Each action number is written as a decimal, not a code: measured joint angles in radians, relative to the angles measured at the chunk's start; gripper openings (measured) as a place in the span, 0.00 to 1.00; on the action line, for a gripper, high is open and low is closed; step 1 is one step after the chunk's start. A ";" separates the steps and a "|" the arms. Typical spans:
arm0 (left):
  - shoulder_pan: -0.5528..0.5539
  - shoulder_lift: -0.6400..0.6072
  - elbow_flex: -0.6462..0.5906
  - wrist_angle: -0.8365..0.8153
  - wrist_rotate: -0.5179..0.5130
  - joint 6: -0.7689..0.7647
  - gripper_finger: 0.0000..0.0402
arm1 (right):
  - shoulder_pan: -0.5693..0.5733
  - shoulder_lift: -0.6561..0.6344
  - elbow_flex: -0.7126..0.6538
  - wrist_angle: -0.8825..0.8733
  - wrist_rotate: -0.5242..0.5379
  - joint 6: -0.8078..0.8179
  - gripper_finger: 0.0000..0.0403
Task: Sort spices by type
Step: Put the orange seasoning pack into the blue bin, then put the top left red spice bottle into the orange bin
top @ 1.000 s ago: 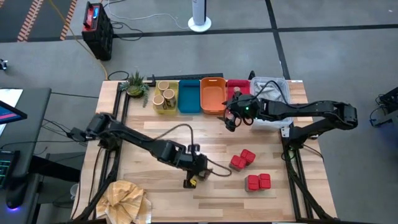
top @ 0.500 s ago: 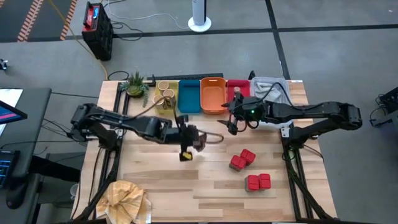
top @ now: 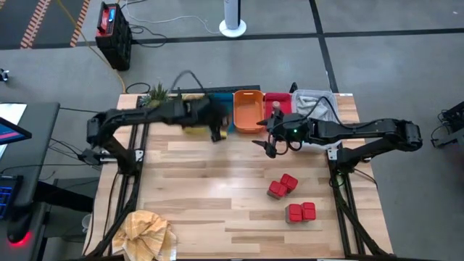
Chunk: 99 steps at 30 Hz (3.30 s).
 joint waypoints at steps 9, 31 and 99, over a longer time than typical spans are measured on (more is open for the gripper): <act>0.281 0.055 -0.036 0.218 0.172 -0.012 0.00 | 0.003 0.000 0.000 0.002 0.000 -0.008 0.96; 0.331 0.229 -0.045 0.235 0.183 -0.023 0.21 | 0.004 0.000 0.000 0.000 0.000 0.000 0.96; -0.520 -0.341 -0.519 0.587 -0.217 -0.079 0.43 | 0.532 0.413 0.483 -1.015 0.047 0.720 0.96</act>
